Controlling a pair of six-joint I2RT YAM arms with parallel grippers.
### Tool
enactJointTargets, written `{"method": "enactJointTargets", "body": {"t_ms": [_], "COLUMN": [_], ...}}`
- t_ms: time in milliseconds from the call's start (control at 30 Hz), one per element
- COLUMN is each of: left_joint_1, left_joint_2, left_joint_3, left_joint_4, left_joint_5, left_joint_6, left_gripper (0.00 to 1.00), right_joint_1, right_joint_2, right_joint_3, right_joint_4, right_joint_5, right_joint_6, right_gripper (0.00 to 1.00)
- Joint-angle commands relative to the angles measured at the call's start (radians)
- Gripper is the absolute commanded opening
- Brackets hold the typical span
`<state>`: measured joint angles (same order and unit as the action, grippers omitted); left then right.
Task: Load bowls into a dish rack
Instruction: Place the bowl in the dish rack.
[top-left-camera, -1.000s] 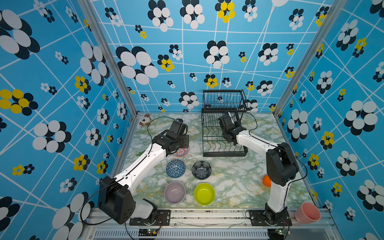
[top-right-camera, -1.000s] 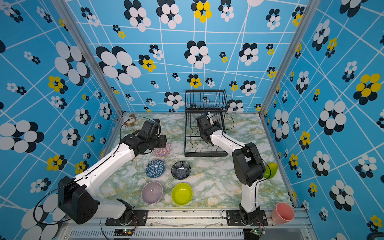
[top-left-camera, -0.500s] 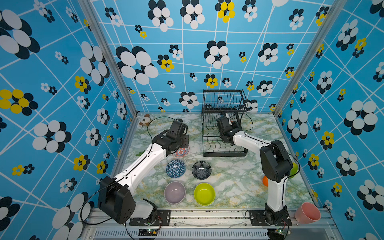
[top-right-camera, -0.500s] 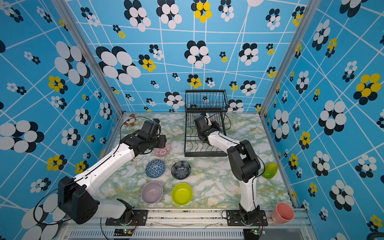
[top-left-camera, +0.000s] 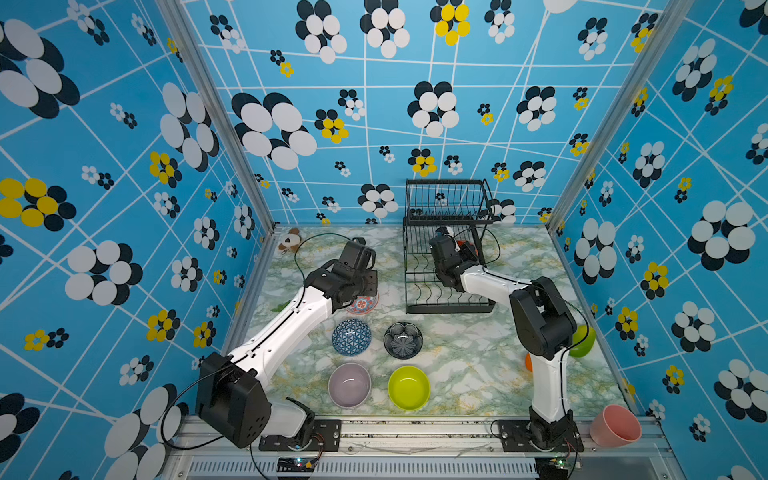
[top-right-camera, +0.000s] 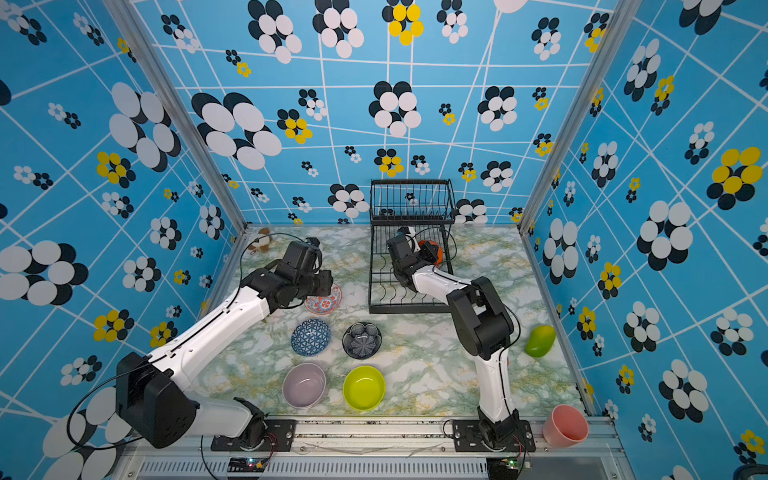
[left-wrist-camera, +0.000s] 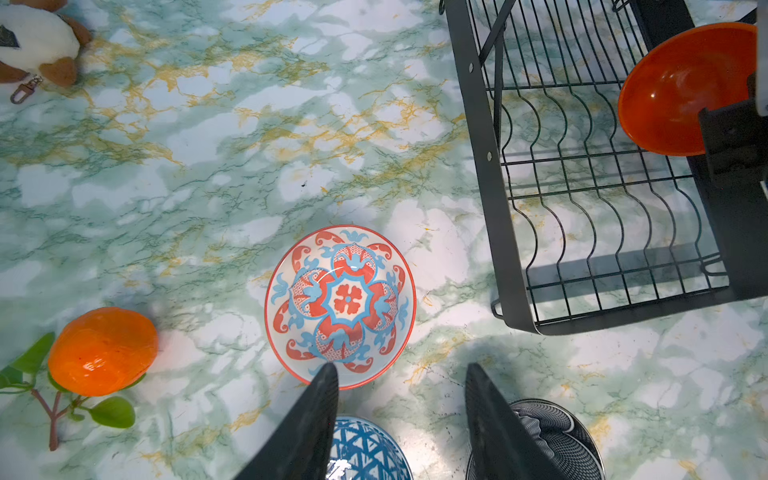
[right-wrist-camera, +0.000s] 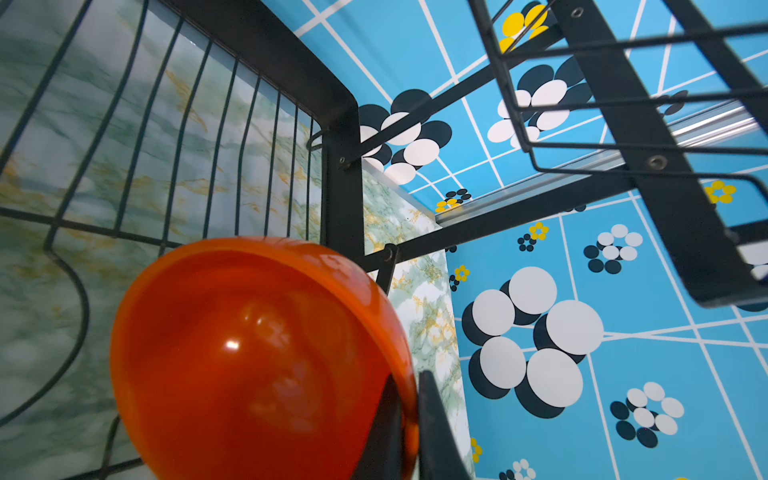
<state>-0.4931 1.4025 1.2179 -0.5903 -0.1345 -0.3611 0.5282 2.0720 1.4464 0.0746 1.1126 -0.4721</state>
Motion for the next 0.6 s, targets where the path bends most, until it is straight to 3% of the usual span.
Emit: {"method": "enactJointTargets", "body": {"t_ms": [0, 567], "left_joint_1": [-0.009, -0.010], "left_joint_2": [-0.001, 0.000], "left_joint_3": [-0.015, -0.016], "left_joint_4": [-0.006, -0.005], "left_joint_5": [-0.020, -0.025], "left_joint_6": [0.021, 0.023], "left_gripper": [0.52, 0.52], "right_joint_1": [0.005, -0.008], "right_joint_2": [0.024, 0.094], "right_joint_3": [-0.002, -0.004], "right_joint_4": [0.105, 0.295], "right_joint_5": [0.062, 0.132], "right_joint_6": [-0.050, -0.224], "right_gripper": [0.00, 0.00]}}
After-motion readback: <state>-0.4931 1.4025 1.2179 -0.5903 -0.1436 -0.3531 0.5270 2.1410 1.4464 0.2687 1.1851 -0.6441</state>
